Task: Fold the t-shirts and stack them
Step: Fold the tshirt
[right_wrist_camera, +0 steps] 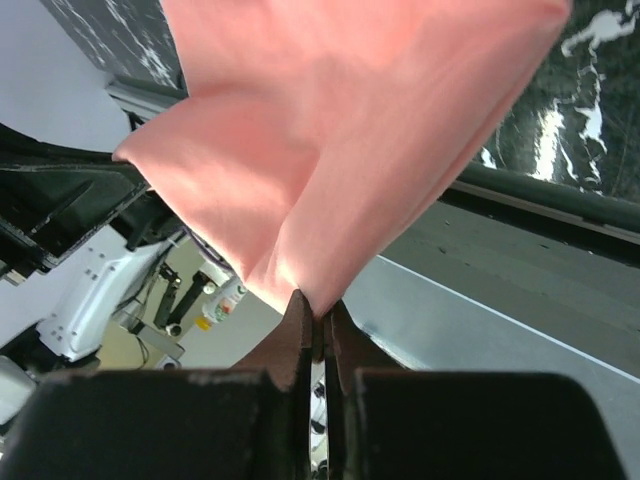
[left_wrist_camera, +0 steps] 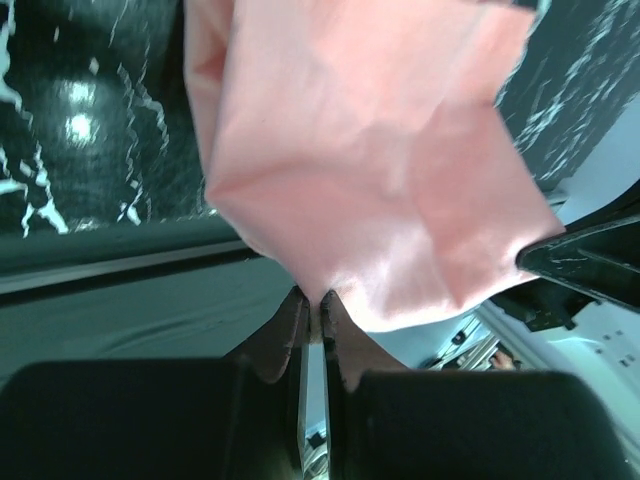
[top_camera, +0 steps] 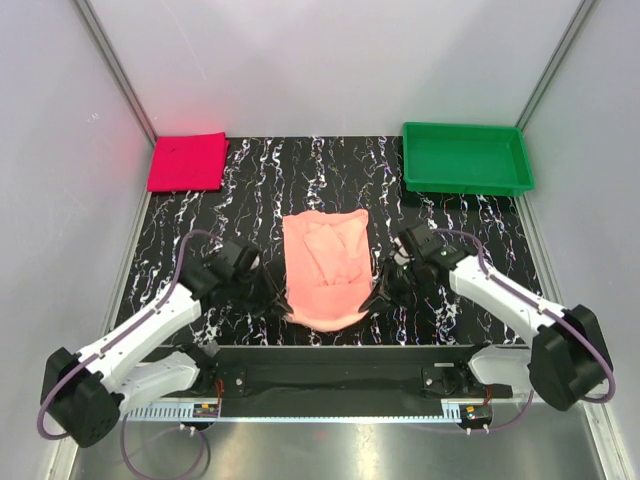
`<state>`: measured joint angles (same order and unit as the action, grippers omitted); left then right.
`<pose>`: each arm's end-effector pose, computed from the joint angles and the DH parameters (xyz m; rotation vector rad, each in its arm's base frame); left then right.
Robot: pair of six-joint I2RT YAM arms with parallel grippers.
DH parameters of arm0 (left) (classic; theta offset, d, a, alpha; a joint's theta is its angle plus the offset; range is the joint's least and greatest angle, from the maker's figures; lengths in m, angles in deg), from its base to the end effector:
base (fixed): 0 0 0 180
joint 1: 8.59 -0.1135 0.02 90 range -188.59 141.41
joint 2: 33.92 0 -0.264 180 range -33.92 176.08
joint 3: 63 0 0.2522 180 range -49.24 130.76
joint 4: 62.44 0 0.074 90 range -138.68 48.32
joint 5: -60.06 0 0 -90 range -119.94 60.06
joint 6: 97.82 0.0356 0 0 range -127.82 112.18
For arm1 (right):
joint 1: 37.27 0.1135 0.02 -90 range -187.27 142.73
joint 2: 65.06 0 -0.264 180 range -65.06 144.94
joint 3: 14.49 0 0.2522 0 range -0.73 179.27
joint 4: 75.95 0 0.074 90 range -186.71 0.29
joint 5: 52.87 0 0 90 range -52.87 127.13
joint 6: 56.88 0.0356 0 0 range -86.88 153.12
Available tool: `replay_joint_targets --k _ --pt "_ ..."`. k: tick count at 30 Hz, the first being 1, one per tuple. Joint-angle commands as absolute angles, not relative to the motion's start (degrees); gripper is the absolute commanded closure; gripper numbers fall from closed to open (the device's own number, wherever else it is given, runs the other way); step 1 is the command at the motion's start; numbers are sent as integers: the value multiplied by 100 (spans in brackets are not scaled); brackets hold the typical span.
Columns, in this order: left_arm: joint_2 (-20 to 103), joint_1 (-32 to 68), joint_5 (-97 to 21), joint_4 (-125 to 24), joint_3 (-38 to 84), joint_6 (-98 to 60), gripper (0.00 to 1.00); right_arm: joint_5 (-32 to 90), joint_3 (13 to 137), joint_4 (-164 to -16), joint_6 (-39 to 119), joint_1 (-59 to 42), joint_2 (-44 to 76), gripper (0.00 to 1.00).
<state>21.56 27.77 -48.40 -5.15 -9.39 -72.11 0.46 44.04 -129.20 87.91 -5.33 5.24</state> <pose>0.1364 -0.1144 0.2303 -0.5738 2.8459 -0.9166 0.1765 0.1351 0.2176 -0.3535 -2.7877 -1.1015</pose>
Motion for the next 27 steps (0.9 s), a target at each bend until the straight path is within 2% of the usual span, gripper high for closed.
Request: replay_joint_targets --k 1,11,27 --pt "2382 2517 -5156 -606 -320 -6663 100 -277 5014 -13163 8411 -756 770 100" --pt "3137 1595 -5534 -535 445 -6108 100 -1129 5797 -13339 8094 -1503 1622 100" --pt "4666 1023 -5868 -693 1702 -5748 100 -1921 7159 -13700 7724 -2092 3038 100"
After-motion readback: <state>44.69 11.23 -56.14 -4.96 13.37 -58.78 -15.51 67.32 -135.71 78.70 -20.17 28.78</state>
